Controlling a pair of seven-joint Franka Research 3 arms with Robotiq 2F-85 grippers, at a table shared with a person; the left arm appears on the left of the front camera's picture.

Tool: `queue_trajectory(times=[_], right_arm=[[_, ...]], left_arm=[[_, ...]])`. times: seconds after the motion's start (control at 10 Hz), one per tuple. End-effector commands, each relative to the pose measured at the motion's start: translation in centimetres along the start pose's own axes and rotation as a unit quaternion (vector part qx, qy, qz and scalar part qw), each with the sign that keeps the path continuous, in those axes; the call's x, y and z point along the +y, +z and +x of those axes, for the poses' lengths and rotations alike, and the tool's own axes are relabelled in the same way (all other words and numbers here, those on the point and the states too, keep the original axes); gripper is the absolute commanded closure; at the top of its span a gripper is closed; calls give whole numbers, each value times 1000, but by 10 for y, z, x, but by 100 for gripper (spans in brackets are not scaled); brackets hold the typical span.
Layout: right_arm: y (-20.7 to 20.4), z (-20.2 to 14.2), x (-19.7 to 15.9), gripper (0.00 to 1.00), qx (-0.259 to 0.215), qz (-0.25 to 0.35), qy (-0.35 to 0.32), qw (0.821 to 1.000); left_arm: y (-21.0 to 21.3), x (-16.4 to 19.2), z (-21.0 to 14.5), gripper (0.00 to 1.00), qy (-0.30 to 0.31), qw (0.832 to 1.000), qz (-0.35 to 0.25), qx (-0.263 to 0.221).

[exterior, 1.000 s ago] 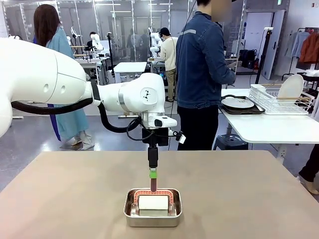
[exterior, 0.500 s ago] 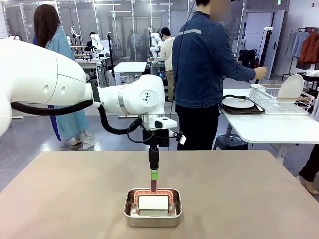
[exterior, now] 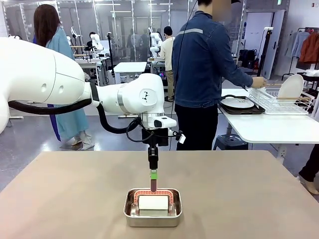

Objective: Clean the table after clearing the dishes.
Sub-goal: When the right (or left) Handle tray is removed, use the right hand (or left hand) to clean the right (or left) side of the table with the Lint Roller.

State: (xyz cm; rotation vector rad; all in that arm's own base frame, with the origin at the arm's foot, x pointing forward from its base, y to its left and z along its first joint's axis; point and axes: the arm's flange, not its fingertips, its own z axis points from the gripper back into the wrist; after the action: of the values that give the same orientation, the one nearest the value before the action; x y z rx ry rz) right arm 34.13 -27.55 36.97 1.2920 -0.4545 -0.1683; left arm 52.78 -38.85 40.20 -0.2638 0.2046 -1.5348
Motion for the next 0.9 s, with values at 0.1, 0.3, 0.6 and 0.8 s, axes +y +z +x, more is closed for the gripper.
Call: queue_trajectory(times=[0.1, 0.3, 0.6, 0.8], right_arm=[[0, 0, 2, 0, -4, 4, 10, 1000], [0, 0, 2, 0, -4, 4, 10, 1000], [0, 0, 2, 0, -4, 4, 10, 1000], [0, 0, 2, 0, -4, 4, 10, 1000]], left_arm=[[-4, -10, -16, 100, 2, 1000, -6, -11], [13, -22, -31, 100, -9, 1000, -21, -14], [85, -54, -147, 100, 93, 982, -73, -149], [87, -52, -220, 100, 188, 944, -63, -262]])
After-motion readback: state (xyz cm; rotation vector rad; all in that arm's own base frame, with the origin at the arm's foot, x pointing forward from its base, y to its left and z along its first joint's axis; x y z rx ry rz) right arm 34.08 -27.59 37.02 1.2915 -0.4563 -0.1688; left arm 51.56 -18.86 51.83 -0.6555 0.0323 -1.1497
